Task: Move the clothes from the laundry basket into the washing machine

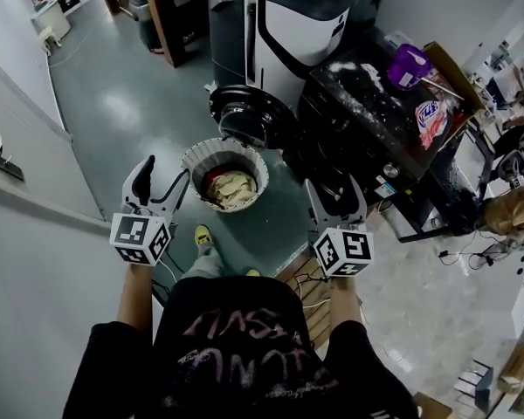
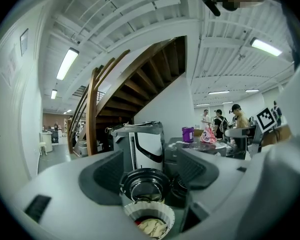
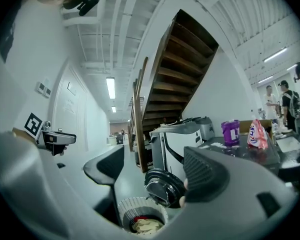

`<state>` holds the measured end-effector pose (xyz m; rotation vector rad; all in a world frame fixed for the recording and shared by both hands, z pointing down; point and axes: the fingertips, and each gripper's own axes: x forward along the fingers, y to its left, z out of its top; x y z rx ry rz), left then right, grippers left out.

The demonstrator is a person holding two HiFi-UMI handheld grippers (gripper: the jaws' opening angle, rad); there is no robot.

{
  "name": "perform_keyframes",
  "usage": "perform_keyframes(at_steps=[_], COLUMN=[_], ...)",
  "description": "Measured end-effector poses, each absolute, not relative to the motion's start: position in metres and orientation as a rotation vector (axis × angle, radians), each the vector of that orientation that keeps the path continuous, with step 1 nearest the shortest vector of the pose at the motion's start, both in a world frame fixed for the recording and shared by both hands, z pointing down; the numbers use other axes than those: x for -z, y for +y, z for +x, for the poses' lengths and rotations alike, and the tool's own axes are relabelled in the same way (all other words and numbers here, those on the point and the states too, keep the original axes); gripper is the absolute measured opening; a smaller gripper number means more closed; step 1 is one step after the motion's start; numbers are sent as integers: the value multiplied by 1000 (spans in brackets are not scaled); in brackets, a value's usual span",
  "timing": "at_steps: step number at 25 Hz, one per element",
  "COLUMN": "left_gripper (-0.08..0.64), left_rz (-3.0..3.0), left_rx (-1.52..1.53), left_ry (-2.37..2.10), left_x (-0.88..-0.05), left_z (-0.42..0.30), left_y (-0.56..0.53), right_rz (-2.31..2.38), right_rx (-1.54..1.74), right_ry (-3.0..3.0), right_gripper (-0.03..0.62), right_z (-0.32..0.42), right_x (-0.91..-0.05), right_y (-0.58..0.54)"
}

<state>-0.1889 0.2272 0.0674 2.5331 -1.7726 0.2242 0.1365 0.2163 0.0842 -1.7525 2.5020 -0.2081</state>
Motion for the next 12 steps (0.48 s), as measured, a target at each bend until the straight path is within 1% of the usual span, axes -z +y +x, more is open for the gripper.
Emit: perform_keyframes(at_steps=[6, 12], left_gripper=[331, 331], left_rz=[2545, 2535], left_rx=[-234, -203], left_ry=[-1742, -1723], left_x=[-80, -83], left_z=[-188, -208], left_y=[205, 166], right_rz=[-1776, -1804], right_rx=[205, 212], right_ry=[2490, 2491], right_gripper=[364, 364], right_z=[136, 119], right_x=[-90, -91], right_y=[194, 162])
